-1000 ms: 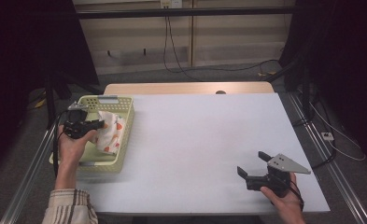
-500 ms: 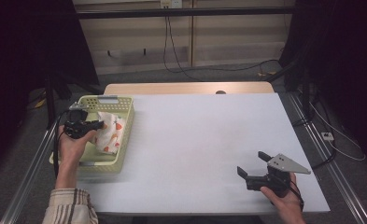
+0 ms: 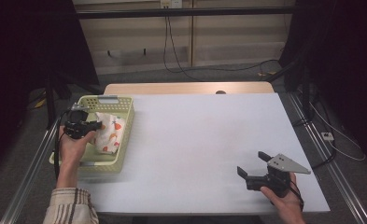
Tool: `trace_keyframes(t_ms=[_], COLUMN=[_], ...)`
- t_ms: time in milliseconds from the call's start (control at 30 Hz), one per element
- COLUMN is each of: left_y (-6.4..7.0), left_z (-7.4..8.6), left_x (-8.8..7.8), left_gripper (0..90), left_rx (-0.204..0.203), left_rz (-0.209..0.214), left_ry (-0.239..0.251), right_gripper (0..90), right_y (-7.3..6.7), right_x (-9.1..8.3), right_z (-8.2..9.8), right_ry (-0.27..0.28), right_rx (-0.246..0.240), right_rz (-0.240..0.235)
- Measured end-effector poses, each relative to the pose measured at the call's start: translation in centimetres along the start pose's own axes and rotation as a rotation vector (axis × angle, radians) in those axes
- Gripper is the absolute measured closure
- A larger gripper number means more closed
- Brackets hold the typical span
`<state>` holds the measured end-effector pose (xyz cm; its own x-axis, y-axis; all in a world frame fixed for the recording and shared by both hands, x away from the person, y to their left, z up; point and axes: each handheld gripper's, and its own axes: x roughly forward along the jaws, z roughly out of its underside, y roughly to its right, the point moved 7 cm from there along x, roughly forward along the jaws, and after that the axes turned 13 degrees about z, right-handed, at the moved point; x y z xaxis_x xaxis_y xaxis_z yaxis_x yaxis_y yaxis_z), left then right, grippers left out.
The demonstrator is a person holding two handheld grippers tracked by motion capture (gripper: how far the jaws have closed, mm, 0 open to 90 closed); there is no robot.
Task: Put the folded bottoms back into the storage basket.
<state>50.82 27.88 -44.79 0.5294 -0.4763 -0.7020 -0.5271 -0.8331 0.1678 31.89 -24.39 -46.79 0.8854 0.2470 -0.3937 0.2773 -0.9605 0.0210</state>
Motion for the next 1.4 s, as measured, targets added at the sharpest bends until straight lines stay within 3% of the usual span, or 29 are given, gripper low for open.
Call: trace_keyframes(t_ms=[300, 567, 833, 1033, 1400], left_y=[-0.4, -0.4, -0.6, -0.8, -0.3], left_z=[0.2, 0.1, -0.3, -0.7, -2.0], left_x=[0.2, 0.0, -0.2, -0.6, -2.4], left_gripper=[80.1, 72.6, 35.6, 17.3, 5.9], left_rx=[-0.017, -0.007, -0.039, -0.051, -0.009], left_rz=[-0.025, -0.028, -0.04, -0.055, -0.061], left_ry=[-0.004, 0.014, 0.049, 0.099, 0.238], right_gripper=[2.7, 2.7, 2.7, 2.7, 2.8], right_y=[0.0, 0.0, 0.1, 0.2, 0.1], right_x=[0.0, 0.0, 0.0, -0.1, 0.0], right_z=[0.0, 0.0, 0.0, 0.0, 0.0], right_ry=[0.0, 0.001, 0.003, 0.004, 0.003], right_rx=[0.0, -0.001, 0.008, 0.01, 0.007], right_rz=[0.001, 0.001, -0.006, -0.009, -0.003])
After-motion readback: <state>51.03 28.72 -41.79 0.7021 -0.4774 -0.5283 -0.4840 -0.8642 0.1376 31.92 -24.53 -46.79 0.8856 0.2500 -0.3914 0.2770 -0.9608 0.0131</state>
